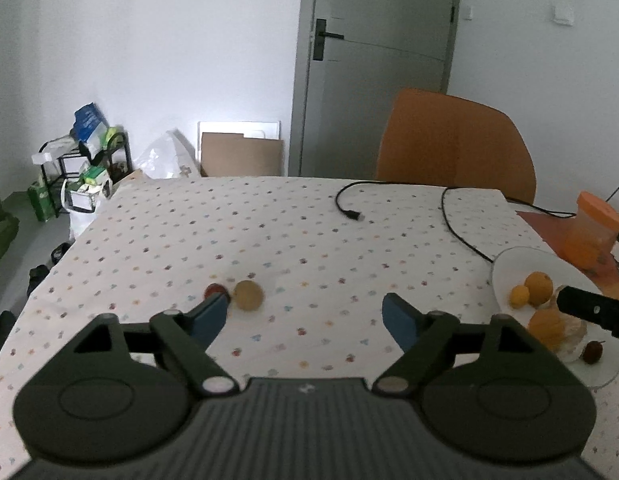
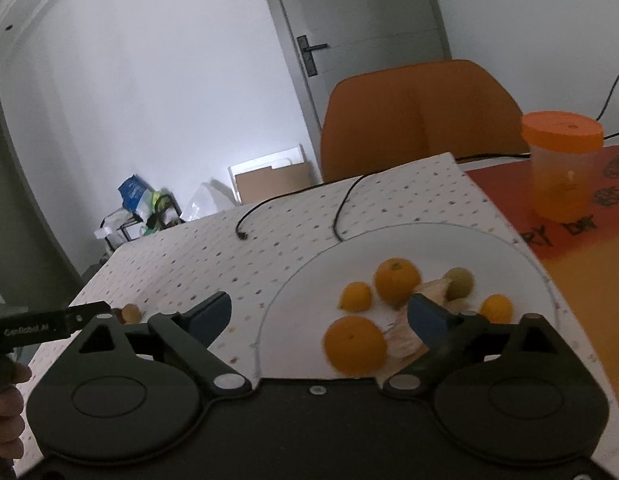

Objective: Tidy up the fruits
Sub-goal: 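Move both tools back over the red plum and kiwi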

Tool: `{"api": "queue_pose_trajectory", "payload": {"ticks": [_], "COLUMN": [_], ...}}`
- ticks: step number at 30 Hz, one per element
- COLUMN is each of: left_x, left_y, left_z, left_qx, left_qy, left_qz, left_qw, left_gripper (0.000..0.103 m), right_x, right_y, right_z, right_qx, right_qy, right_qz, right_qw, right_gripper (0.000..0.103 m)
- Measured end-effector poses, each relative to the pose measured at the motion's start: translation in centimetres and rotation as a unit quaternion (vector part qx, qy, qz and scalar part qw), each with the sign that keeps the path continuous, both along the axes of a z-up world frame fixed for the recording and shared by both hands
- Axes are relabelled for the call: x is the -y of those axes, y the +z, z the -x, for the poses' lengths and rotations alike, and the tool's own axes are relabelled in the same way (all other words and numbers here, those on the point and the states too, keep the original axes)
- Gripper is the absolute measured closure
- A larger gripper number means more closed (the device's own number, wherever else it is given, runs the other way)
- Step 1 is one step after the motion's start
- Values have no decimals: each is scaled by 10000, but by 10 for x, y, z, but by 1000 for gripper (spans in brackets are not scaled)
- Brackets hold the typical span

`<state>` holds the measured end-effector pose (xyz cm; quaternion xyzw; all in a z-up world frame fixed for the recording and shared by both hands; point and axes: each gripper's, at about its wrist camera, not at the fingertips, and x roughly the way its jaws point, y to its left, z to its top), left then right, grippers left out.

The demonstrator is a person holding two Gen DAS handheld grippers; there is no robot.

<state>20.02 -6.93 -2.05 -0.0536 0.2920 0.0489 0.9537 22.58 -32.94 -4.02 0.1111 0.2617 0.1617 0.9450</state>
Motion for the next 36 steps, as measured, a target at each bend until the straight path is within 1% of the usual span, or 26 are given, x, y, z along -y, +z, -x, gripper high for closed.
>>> {"api": "queue_pose_trajectory", "payload": {"ticks": [6,11,16,19,23,26,28,30,31,34,36], "left_x": [-20,-37,-51,-58,-65,-74,-78,-81,-84,-91,-95], "left_y": [-6,-10,-14,-15,-17,-19,-20,-21,-22,-24,-26], "left_z": [7,11,13,14,13,12,12,12,11,8,6], "left_qx": [-55,-67,-55,6,73,76,105,123,123,99,98], "left_qy": [117,248,279,301,402,447,474,498,499,543,569], "left_qz": [63,161,243,318,314,412,425,406,419,495,541], "left_qw": [9999,9995,9993,9990,9987,9981,9979,9979,9978,9972,9969], "left_gripper": [18,18,18,18,18,20,22,25,29,37,40], "right_x": [-24,-41,-58,-68,-82,-93,-101,-107,-110,-123,-130], "right_y": [2,3,5,7,7,8,8,8,7,9,11], "right_z": [2,2,0,-2,-7,-12,-17,-20,-23,-29,-32], "right_qx": [-36,-78,-50,-10,-3,13,9,-33,-72,-84,-67], "right_qy": [134,255,400,509,718,848,949,1068,1162,1326,1435], "right_qz": [93,134,191,209,204,269,275,219,154,194,222], "right_qw": [9999,9996,9990,9985,9972,9960,9951,9940,9931,9909,9894], "right_gripper": [0,0,0,0,1,5,10,16,19,22,24]}}
